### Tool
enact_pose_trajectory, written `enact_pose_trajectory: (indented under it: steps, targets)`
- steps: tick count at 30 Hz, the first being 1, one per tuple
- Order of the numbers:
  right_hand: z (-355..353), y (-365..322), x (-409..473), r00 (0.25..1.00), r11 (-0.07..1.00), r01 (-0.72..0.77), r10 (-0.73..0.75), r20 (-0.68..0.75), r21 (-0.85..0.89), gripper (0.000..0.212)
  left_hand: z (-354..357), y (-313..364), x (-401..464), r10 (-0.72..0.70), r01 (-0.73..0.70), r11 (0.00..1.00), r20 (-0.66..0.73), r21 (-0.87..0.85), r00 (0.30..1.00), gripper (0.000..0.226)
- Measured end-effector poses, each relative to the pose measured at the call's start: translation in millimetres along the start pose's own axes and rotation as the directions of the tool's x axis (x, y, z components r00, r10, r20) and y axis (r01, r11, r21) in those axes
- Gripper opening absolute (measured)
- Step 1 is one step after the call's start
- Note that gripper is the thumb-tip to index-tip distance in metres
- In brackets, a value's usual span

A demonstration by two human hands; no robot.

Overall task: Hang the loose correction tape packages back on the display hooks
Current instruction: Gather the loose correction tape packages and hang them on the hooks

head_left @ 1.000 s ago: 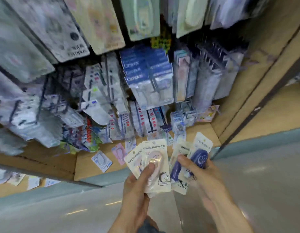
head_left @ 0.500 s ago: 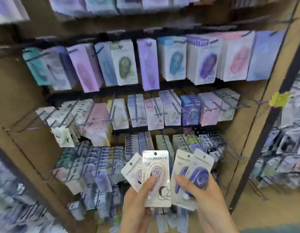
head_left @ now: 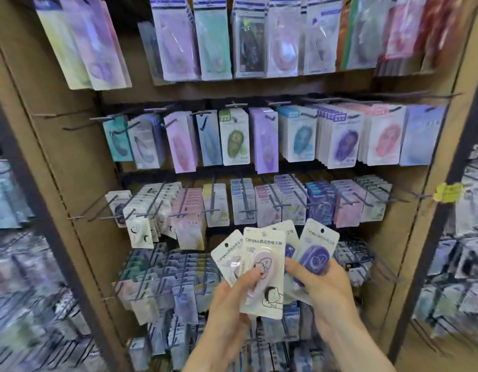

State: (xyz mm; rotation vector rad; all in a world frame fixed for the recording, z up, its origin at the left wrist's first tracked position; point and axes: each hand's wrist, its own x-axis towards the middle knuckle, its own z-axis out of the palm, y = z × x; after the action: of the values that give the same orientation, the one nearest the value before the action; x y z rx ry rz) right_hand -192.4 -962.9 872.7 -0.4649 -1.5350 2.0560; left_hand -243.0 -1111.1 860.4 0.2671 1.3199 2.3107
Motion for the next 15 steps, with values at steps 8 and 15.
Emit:
enact_pose_trajectory:
  steps: [8, 15]
  targets:
    - [9.1, 2.7, -7.1, 1.000, 1.000, 0.009, -0.008, 0.024, -0.014, 0.023, -12.9, -16.5, 11.5, -0.015, 0.015, 1.000, 0.003, -0.003, 1.000, 0.054]
    - [15.0, 21.9, 1.4, 0.999, 0.988, 0.031, -0.037, -0.039, -0.152, 0.030, -36.9, -16.6, 13.3, 0.005, -0.010, 0.998, -0.094, -0.056, 0.996, 0.054]
